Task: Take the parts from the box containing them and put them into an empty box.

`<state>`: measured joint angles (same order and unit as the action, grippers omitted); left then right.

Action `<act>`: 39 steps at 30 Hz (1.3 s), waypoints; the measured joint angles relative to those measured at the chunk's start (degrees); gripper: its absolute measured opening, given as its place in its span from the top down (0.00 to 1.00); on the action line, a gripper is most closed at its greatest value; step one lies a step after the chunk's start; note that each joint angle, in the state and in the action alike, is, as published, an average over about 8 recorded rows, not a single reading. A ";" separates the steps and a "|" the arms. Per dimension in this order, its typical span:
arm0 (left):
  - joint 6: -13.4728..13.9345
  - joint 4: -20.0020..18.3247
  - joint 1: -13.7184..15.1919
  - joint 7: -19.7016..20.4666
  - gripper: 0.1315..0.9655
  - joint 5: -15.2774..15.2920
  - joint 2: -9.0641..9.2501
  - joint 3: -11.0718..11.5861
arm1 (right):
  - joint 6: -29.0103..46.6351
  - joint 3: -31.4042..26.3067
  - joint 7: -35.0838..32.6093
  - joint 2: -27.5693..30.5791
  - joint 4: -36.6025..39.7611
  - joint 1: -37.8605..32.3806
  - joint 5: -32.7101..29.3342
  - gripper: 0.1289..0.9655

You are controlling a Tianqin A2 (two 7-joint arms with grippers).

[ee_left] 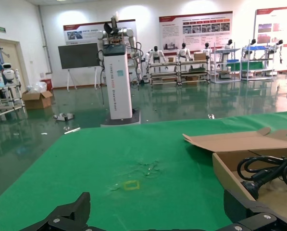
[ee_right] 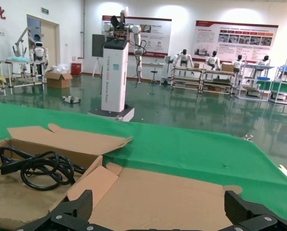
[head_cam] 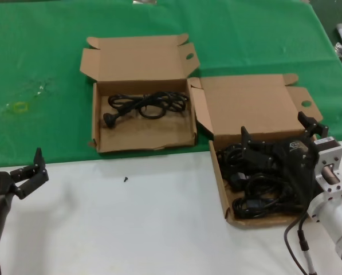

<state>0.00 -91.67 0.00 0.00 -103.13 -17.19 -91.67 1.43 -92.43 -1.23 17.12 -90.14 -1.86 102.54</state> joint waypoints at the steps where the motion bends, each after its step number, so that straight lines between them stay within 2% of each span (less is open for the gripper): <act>1: 0.00 0.00 0.00 0.00 0.00 0.00 0.00 0.00 | 0.00 0.00 0.00 0.00 0.00 0.00 0.00 0.00; 39: 0.00 0.00 0.00 0.00 0.00 0.00 0.00 0.00 | 0.00 0.00 0.00 0.00 0.00 0.00 0.00 0.00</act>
<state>0.00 -91.67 0.00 0.00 -103.13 -17.19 -91.67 1.43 -92.43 -1.23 17.12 -90.14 -1.86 102.54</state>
